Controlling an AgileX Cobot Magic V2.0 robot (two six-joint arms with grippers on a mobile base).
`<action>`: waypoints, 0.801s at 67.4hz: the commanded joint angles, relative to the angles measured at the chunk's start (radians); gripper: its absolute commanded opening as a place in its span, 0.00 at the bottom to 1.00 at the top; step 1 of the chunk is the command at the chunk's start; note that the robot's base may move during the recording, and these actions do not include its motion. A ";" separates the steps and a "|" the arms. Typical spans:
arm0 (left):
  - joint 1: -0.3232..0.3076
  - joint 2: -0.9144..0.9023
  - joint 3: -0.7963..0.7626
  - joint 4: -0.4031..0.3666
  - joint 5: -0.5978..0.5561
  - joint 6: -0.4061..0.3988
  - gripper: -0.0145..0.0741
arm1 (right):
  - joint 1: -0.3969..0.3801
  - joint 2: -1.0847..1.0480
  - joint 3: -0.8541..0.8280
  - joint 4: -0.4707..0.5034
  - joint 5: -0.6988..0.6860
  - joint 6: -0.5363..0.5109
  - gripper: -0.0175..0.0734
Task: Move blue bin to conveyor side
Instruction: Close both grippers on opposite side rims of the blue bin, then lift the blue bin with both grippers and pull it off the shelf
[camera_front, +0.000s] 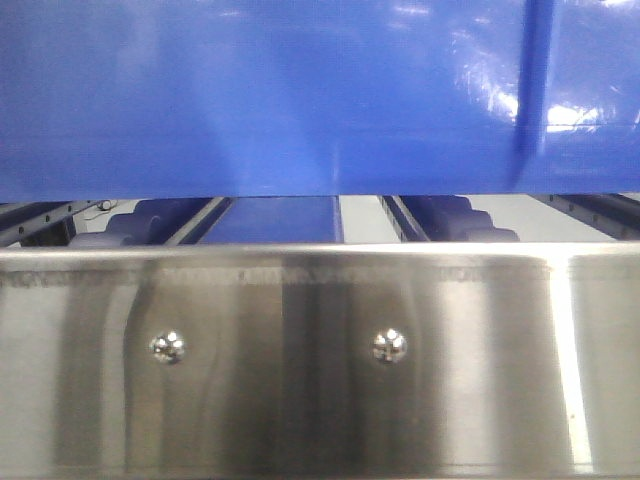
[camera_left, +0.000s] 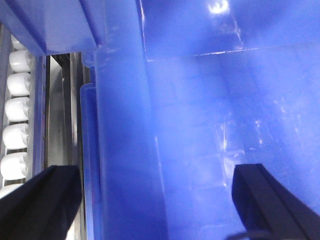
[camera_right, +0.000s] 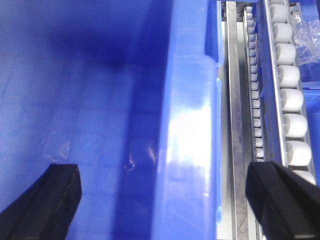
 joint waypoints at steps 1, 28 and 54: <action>-0.006 -0.003 -0.008 0.001 -0.019 -0.008 0.74 | -0.003 -0.013 -0.009 -0.015 -0.011 0.003 0.80; -0.006 -0.003 -0.008 -0.007 -0.021 -0.008 0.69 | -0.003 -0.012 -0.009 -0.015 -0.011 0.003 0.79; -0.006 -0.003 -0.008 -0.009 0.000 -0.008 0.15 | -0.003 -0.003 -0.009 -0.015 -0.011 0.006 0.07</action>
